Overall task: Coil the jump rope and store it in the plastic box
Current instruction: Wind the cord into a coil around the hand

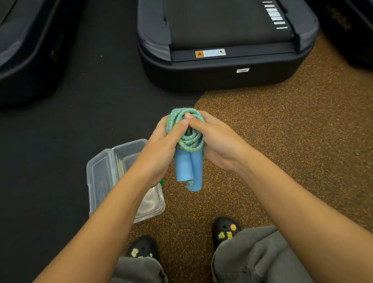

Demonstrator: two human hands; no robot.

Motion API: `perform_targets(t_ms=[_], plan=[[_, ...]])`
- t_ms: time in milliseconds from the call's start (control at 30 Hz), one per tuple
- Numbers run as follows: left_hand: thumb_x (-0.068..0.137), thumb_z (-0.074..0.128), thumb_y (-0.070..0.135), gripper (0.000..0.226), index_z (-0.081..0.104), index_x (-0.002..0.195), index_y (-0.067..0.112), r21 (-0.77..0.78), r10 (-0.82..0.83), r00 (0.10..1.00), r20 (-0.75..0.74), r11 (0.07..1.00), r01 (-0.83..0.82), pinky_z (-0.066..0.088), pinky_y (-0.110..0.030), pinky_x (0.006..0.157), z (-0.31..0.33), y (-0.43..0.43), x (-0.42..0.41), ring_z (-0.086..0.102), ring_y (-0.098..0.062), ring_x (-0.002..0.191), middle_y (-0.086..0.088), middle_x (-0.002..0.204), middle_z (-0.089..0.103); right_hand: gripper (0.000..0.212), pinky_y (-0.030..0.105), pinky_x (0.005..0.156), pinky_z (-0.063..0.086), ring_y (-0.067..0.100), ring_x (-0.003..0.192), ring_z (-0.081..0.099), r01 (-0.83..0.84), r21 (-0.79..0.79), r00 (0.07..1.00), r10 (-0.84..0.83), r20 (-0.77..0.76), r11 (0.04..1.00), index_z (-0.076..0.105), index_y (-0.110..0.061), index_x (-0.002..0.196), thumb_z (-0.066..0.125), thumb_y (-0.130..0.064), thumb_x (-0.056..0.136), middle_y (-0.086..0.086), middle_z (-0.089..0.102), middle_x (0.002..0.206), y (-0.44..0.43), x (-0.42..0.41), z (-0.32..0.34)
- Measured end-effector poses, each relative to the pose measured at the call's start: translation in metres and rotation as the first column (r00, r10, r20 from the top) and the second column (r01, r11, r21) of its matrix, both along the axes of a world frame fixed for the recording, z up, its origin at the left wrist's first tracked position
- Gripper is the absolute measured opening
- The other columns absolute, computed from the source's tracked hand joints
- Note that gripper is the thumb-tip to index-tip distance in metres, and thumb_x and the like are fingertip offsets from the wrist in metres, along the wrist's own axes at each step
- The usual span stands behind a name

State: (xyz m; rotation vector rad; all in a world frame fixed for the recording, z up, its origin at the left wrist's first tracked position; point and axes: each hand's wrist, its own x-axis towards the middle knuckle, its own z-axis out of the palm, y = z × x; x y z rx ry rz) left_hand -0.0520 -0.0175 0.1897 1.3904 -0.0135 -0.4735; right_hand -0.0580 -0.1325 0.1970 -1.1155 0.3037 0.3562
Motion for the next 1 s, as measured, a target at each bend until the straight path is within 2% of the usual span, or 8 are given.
perform_targets(t_ms=[133,300,400,500,600,700,800,1000], plan=[[0.093,0.048,0.023,0.042,0.041,0.134,0.016,0.073,0.057,0.996,0.07,0.995,-0.062,0.048,-0.025,0.09,-0.004,-0.001,-0.003,0.06,-0.005,0.101,0.004,0.114,0.059,0.036,0.041,0.103,0.045,0.027,0.118,0.057,-0.05,-0.011,0.998,0.049,-0.033,0.999,0.046,-0.005,0.13,0.041,-0.021,0.098,0.018,0.058,0.128,0.001,0.001,-0.004],[0.095,0.04,0.036,0.064,0.005,0.147,0.027,0.287,0.021,0.984,0.175,0.955,-0.071,0.037,-0.021,0.102,-0.006,-0.001,-0.008,0.048,0.004,0.113,0.033,0.12,0.04,0.034,0.039,0.102,0.046,0.023,0.116,0.059,-0.095,-0.133,0.995,0.095,-0.008,0.987,0.048,-0.012,0.127,0.042,-0.028,0.098,0.014,0.06,0.126,0.005,0.003,-0.014],[0.095,0.034,0.044,0.06,0.008,0.147,0.027,0.302,0.042,0.98,0.196,0.948,-0.101,0.021,-0.029,0.115,-0.012,0.0,-0.009,0.023,-0.007,0.139,0.01,0.152,0.022,0.033,0.04,0.1,0.048,0.023,0.114,0.06,-0.081,-0.207,0.996,0.085,0.01,0.975,0.049,-0.015,0.125,0.046,-0.03,0.096,0.013,0.062,0.124,0.011,0.003,-0.02],[0.08,0.034,0.067,0.076,0.013,0.145,0.035,0.35,0.046,0.985,0.168,0.931,-0.103,0.017,-0.046,0.116,-0.014,0.002,-0.007,0.013,-0.017,0.144,0.002,0.157,0.016,0.034,0.044,0.099,0.048,0.027,0.113,0.061,-0.056,-0.219,0.998,0.059,0.011,0.974,0.05,-0.013,0.122,0.05,-0.031,0.094,0.015,0.062,0.122,0.015,0.005,-0.024],[0.092,0.035,0.053,0.063,0.013,0.146,0.03,0.311,0.078,0.984,0.16,0.942,-0.126,0.029,-0.028,0.11,-0.015,0.004,-0.007,0.028,-0.009,0.137,0.009,0.149,0.025,0.034,0.042,0.093,0.052,0.029,0.109,0.063,-0.058,-0.219,0.998,0.06,0.003,0.974,0.052,-0.009,0.121,0.051,-0.029,0.094,0.017,0.063,0.119,0.018,0.008,-0.026],[0.095,0.031,0.045,0.057,0.015,0.146,0.025,0.321,0.101,0.985,0.143,0.936,-0.142,0.037,-0.005,0.088,-0.012,0.012,-0.009,0.036,0.001,0.121,0.016,0.133,0.031,0.027,0.04,0.09,0.051,0.025,0.097,0.064,-0.061,-0.179,0.997,0.067,0.032,0.982,0.053,-0.004,0.115,0.049,-0.022,0.095,0.017,0.064,0.109,0.025,0.011,-0.025],[0.089,0.031,0.06,0.062,0.033,0.141,0.025,0.347,0.078,0.99,0.114,0.931,-0.113,0.03,-0.029,0.11,-0.015,0.041,-0.006,0.039,-0.005,0.13,0.01,0.144,0.039,0.016,0.042,0.092,0.049,0.024,0.091,0.062,-0.048,-0.141,0.996,0.058,0.065,0.989,0.057,-0.01,0.104,0.046,-0.018,0.096,0.011,0.064,0.099,0.033,0.018,-0.025],[0.095,0.043,0.035,0.045,0.04,0.137,0.02,0.772,-0.07,0.985,0.158,0.631,-0.079,0.033,-0.023,0.095,-0.025,0.127,-0.008,0.044,-0.017,0.127,0.002,0.141,0.045,0.018,0.039,0.09,0.05,0.024,0.088,0.063,-0.101,-0.141,0.993,0.108,0.039,0.985,0.059,-0.01,0.101,0.045,-0.019,0.096,0.011,0.065,0.098,0.049,0.027,-0.043]])
